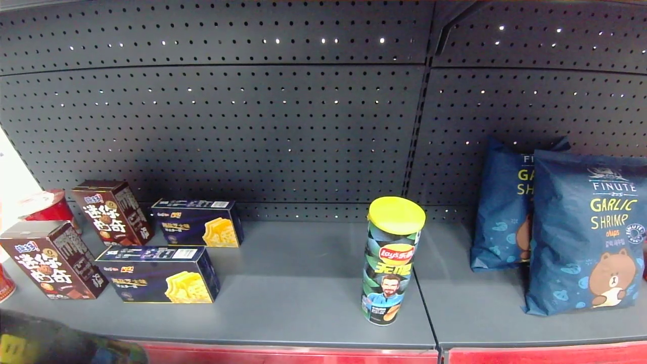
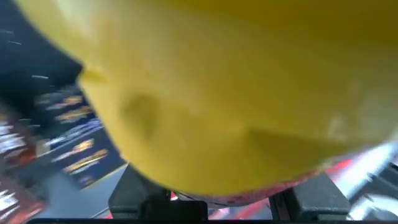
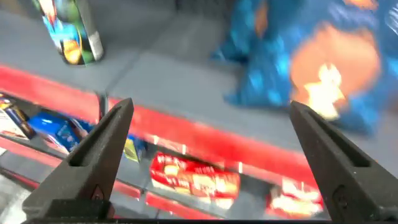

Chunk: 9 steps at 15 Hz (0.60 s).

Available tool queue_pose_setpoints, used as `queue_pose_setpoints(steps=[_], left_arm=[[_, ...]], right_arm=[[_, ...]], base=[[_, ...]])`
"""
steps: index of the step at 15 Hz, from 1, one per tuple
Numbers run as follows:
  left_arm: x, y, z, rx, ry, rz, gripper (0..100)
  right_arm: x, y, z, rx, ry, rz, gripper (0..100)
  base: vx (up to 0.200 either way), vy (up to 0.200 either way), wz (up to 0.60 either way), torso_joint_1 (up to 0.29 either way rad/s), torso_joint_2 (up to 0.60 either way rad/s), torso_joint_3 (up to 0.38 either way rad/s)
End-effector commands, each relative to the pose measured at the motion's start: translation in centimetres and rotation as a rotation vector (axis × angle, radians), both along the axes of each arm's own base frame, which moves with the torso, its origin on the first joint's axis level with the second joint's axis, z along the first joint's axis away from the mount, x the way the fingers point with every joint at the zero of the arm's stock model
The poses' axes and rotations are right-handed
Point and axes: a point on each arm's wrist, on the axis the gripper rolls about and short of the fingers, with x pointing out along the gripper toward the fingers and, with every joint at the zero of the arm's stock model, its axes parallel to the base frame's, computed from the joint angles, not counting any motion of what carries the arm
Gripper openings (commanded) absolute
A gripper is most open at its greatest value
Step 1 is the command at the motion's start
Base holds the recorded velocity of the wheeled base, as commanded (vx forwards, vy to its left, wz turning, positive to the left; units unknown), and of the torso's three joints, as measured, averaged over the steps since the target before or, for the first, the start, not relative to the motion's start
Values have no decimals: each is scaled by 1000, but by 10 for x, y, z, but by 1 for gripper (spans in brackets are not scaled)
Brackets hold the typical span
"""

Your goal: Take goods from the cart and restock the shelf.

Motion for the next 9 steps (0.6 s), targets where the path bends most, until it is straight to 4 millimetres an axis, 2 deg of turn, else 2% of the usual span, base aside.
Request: queue_pose_setpoints(steps=[1, 3, 4, 5, 6, 7, 8, 9], left_arm=[[36, -7, 5, 12, 117, -84, 0], [63, -13, 18, 13, 126, -104, 0], [79, -19, 23, 11, 122, -141, 0], [85, -23, 26, 8, 117, -160, 0], [105, -34, 31, -19, 116, -205, 0], [105, -34, 31, -19, 116, -205, 0], [128, -46, 30, -32, 129, -242, 0], [139, -51, 28, -31, 132, -251, 0]], right_arm=[[-31, -7, -18, 27, -119, -71, 100], [-29, -7, -21, 3, -139, -75, 100], [-25, -6, -37, -49, -110, -68, 100], [-24, -6, -38, -58, -125, -67, 100], [-24, -6, -37, -60, -131, -70, 100], [-24, -6, -37, -60, -131, -70, 100], [-24, -6, -38, -61, -124, -66, 100], [-24, -6, -38, -63, -124, -65, 100]], base=[[0, 0, 0, 0, 0, 0], [0, 0, 0, 0, 0, 0], [0, 0, 0, 0, 0, 0], [0, 0, 0, 0, 0, 0], [0, 0, 0, 0, 0, 0], [0, 0, 0, 0, 0, 0], [0, 0, 0, 0, 0, 0], [0, 0, 0, 0, 0, 0]])
